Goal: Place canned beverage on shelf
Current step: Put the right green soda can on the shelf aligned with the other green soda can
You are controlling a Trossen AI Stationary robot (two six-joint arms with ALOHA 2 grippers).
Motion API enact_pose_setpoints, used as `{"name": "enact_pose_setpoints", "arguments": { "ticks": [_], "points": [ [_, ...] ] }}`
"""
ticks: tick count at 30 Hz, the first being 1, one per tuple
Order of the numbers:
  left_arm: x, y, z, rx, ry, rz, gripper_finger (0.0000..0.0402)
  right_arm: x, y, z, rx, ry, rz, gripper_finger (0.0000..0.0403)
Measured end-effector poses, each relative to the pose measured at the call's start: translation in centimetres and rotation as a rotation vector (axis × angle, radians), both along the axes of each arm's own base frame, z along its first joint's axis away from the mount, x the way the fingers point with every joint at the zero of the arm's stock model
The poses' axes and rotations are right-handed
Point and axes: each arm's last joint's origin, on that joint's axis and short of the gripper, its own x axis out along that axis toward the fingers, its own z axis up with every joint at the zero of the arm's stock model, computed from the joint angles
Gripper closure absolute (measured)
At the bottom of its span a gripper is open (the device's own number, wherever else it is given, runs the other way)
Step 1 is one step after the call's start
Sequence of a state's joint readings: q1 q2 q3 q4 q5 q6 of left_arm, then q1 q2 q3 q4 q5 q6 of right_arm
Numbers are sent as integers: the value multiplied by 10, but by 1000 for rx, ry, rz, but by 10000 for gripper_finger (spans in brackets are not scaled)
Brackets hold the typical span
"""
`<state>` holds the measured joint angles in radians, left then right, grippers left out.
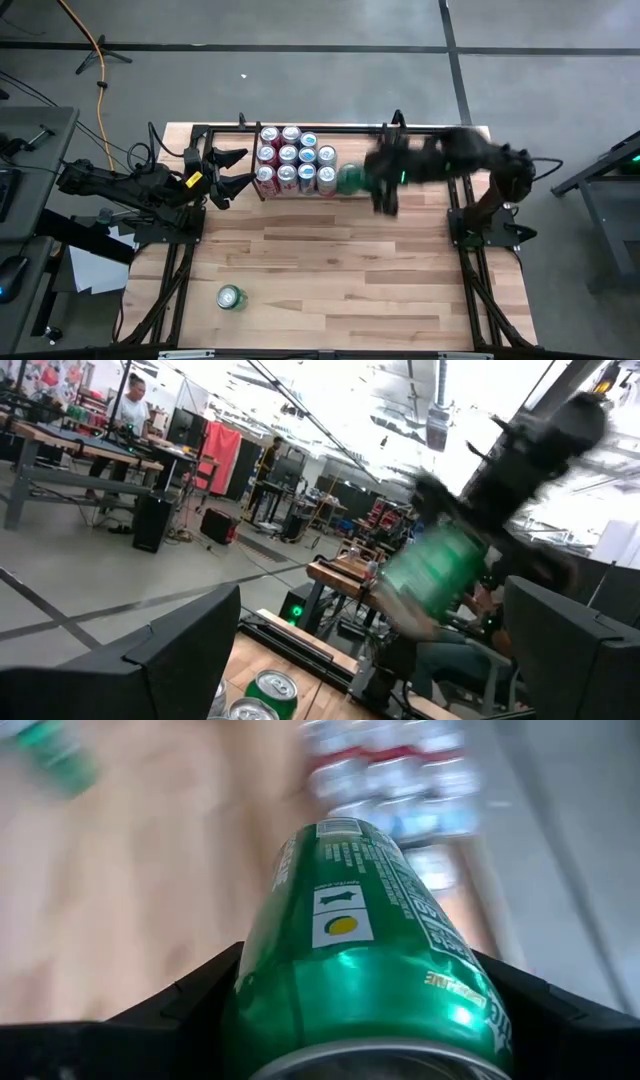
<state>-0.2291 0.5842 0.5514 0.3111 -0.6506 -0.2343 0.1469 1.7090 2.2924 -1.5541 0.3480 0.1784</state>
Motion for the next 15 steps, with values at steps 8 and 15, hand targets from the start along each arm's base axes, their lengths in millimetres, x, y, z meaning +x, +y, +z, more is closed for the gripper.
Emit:
{"name": "enact_pose_setpoints", "arguments": {
  "ticks": [8, 15],
  "points": [
    [0, 0, 0, -9, -4, -2, 37, -2, -88, -1, 25, 0, -361, 113],
    [0, 0, 0, -47, -22, -12, 37, 30, -156, -47, 348, 105, -488, 113]
  ]
}}
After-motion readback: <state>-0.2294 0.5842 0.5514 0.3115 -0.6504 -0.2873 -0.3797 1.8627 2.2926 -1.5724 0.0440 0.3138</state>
